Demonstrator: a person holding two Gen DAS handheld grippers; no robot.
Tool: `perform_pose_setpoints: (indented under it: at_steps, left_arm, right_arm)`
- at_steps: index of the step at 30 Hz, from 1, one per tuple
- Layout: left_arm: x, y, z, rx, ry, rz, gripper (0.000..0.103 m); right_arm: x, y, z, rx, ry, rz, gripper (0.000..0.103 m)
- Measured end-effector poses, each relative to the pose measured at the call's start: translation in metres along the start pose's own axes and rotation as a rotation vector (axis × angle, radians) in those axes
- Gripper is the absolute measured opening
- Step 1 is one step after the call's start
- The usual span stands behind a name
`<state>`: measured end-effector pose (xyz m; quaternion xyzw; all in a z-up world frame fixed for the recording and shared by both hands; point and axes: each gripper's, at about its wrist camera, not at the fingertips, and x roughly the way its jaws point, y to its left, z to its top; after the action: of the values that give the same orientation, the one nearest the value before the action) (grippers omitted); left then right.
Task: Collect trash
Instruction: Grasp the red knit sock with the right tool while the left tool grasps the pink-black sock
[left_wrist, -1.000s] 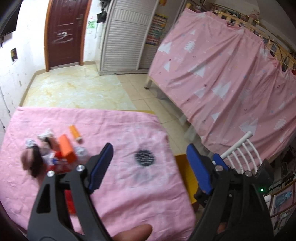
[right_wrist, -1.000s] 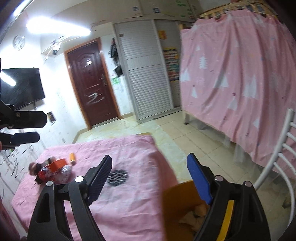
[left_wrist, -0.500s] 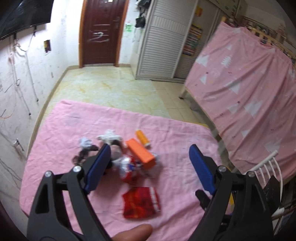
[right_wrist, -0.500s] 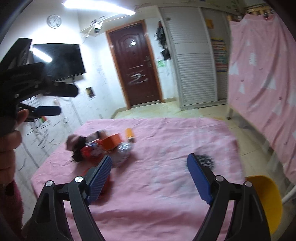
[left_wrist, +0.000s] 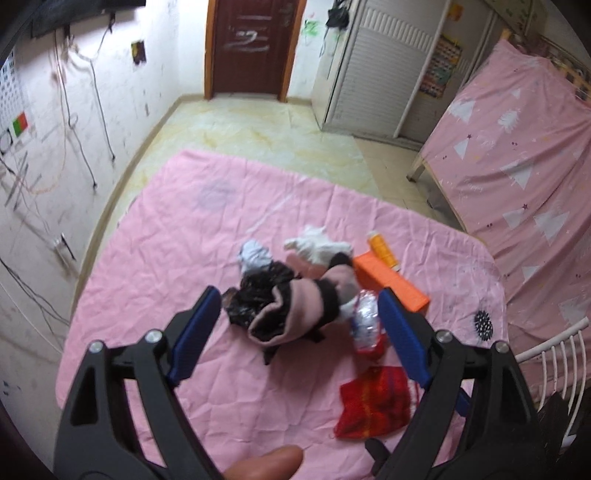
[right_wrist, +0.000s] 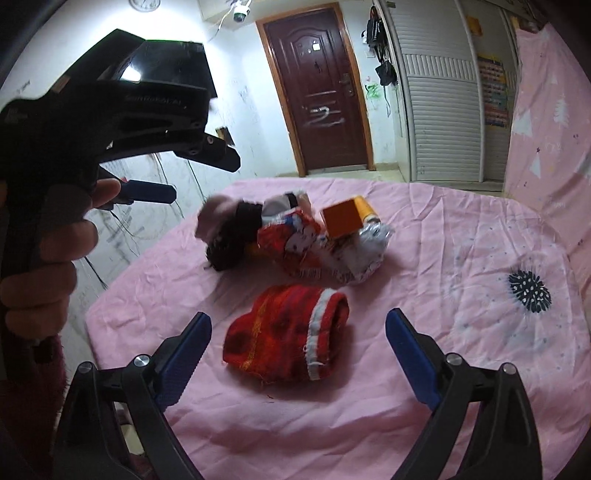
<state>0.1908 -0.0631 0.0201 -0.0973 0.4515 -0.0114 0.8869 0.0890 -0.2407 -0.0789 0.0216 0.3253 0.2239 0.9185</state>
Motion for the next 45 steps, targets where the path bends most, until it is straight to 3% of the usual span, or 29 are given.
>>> perform_pose_setpoints:
  at_steps: [3, 12, 16, 21, 22, 26, 30, 45]
  left_arm:
    - [0.008, 0.006, -0.003, -0.018, 0.027, -0.019, 0.079]
    - [0.028, 0.011, -0.005, -0.039, 0.076, -0.068, 0.071]
    - [0.039, 0.01, -0.006, -0.039, 0.105, -0.078, 0.049]
    - [0.036, 0.006, -0.008, -0.003, 0.079, -0.079, 0.032]
    - [0.035, 0.006, -0.008, -0.001, 0.079, -0.084, 0.029]
    - [0.031, 0.006, -0.009, 0.003, 0.079, -0.116, 0.028]
    - [0.021, 0.006, -0.01, 0.007, 0.055, -0.133, 0.027]
    - [-0.043, -0.011, -0.009, 0.053, -0.086, -0.173, 0.027]
  right_arm:
    - [0.0, 0.001, -0.002, -0.005, -0.015, -0.013, 0.088]
    - [0.014, -0.014, 0.003, 0.07, 0.067, 0.029, 0.088]
    - [0.022, -0.01, 0.005, 0.058, 0.114, 0.018, 0.088]
    - [0.031, -0.007, 0.007, 0.044, 0.168, 0.013, 0.088]
    - [0.032, -0.005, 0.007, 0.04, 0.17, 0.01, 0.085]
    - [0.033, -0.004, 0.007, 0.041, 0.147, -0.027, 0.038]
    - [0.026, 0.0, 0.004, 0.023, 0.099, -0.044, 0.021]
    - [-0.026, -0.017, 0.012, 0.087, -0.058, 0.061, 0.02]
